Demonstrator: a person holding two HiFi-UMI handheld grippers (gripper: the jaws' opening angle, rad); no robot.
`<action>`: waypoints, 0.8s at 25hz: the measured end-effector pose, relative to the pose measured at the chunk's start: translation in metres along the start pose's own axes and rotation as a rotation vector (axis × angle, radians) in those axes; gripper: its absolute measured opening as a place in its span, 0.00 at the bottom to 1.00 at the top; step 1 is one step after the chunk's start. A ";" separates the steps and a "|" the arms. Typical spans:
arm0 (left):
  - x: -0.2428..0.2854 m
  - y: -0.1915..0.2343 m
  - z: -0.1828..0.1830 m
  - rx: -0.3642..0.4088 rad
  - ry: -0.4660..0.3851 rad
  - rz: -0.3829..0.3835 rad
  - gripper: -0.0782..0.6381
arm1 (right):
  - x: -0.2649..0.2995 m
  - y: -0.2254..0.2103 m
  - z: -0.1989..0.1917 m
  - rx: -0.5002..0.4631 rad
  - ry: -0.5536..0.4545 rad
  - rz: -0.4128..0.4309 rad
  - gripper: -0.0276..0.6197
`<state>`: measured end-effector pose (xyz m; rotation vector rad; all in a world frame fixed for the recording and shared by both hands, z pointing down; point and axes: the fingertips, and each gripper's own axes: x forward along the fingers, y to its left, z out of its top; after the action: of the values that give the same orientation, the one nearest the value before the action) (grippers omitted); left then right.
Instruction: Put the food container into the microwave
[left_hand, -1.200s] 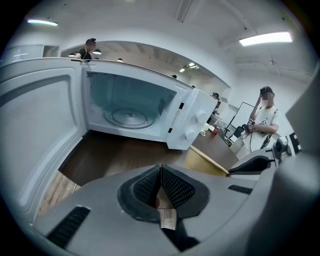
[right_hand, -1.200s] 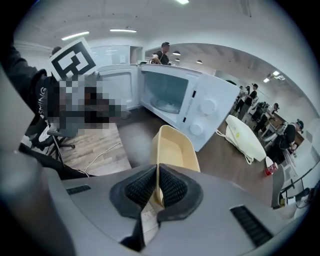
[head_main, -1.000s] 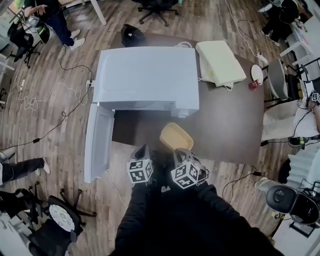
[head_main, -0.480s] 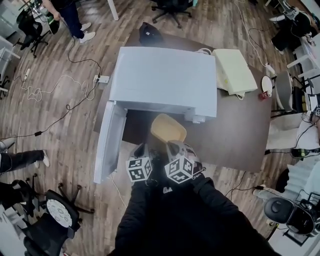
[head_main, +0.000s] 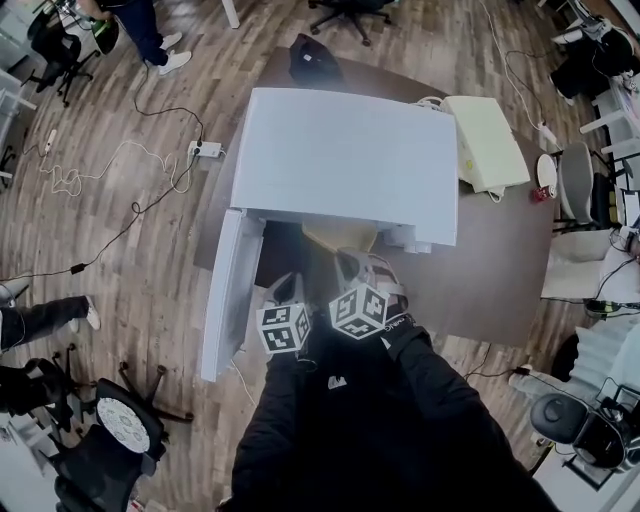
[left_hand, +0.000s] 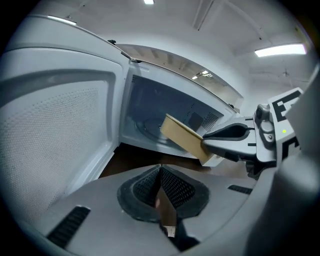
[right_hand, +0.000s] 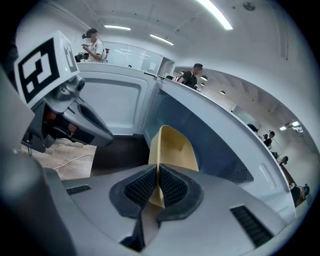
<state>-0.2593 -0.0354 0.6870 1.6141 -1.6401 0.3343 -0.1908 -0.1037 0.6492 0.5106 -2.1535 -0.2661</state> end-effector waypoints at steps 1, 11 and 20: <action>0.003 0.001 0.002 0.003 0.001 -0.004 0.16 | 0.007 -0.004 0.002 -0.011 0.003 -0.008 0.09; 0.026 0.019 0.012 0.014 0.035 -0.015 0.16 | 0.063 -0.026 0.009 -0.087 0.031 -0.038 0.10; 0.037 0.024 0.008 0.019 0.074 -0.025 0.16 | 0.082 -0.028 0.012 -0.062 0.017 -0.011 0.10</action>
<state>-0.2795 -0.0639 0.7152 1.6163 -1.5646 0.3931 -0.2363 -0.1658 0.6908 0.4877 -2.1190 -0.3328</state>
